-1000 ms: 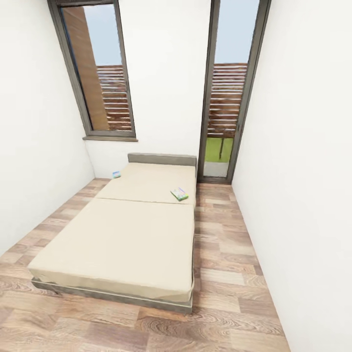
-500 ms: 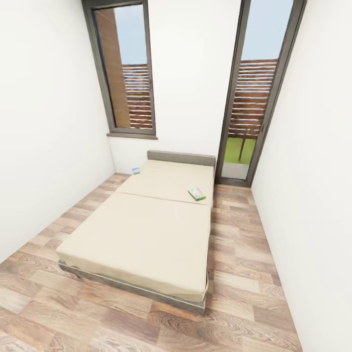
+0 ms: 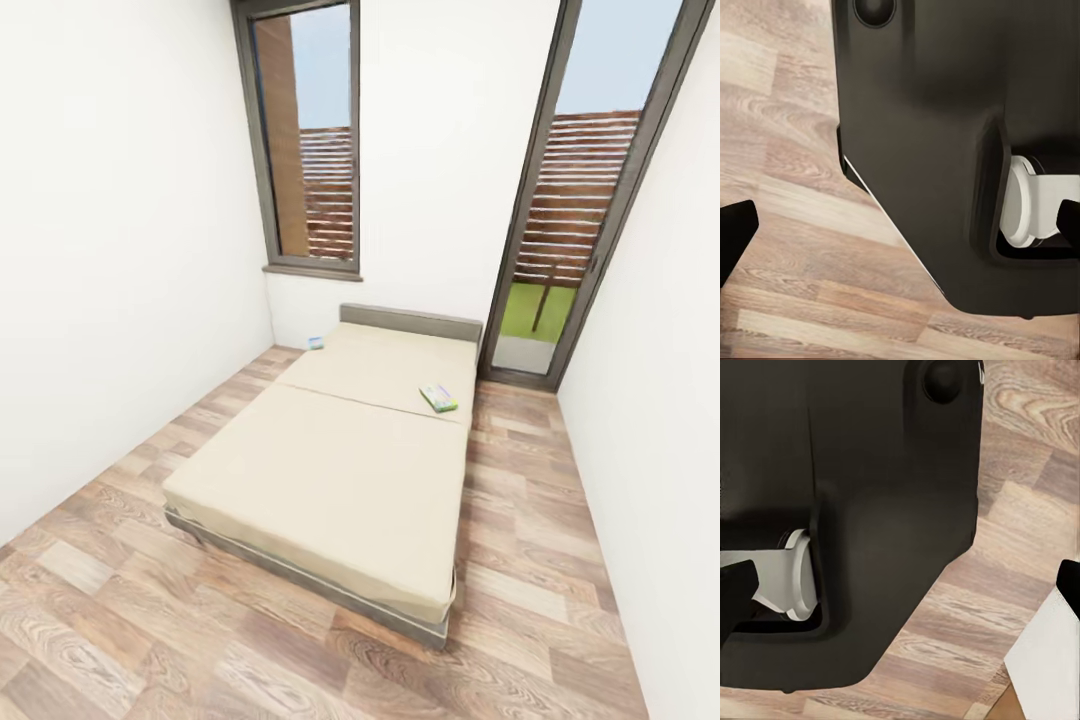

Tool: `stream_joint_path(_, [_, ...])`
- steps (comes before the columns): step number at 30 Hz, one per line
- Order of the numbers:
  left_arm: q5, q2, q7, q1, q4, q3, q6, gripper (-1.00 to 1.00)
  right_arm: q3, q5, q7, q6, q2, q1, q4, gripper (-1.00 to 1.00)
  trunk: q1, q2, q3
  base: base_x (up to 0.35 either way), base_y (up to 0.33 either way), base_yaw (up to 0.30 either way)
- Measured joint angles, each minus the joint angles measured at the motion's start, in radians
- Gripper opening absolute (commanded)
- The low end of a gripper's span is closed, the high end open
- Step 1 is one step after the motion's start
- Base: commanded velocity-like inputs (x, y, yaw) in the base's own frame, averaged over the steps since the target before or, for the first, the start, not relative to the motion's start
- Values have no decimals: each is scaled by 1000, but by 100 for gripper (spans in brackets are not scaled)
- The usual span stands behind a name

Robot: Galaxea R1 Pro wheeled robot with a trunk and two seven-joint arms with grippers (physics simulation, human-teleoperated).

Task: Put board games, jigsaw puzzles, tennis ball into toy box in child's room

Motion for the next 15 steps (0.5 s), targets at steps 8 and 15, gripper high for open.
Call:
stream_joint_path(8, [0, 0, 0, 0, 0, 0, 0, 100, 0, 0, 0, 0, 0, 0, 0, 100, 0, 0, -5, 0, 0, 264])
stream_joint_path(15, [-1, 0, 0, 0, 0, 0, 0, 100, 0, 0, 0, 0, 0, 0, 0, 100, 0, 0, -10, 0, 0, 264])
